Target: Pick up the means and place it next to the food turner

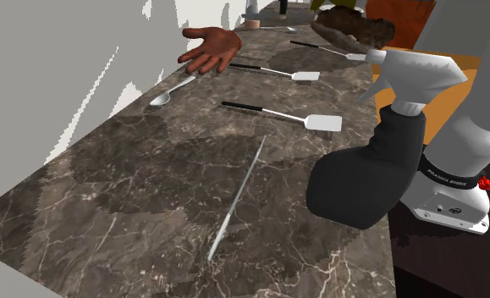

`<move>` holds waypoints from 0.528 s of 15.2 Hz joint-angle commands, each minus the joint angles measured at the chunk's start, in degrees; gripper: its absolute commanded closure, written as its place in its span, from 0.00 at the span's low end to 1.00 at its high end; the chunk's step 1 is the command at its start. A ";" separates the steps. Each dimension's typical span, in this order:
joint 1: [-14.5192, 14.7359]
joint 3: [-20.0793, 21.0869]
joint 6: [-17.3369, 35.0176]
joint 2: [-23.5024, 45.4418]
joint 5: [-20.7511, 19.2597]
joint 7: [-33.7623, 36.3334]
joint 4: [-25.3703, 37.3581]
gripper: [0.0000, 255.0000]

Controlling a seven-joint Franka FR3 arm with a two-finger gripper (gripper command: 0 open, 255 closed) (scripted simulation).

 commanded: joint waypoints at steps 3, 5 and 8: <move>-3.63 -1.33 -3.49 6.78 1.00 -4.61 10.22 1.00; -3.58 -1.29 -1.82 6.56 0.97 -4.58 8.33 1.00; -3.50 -1.27 0.57 6.40 0.95 -4.54 5.78 1.00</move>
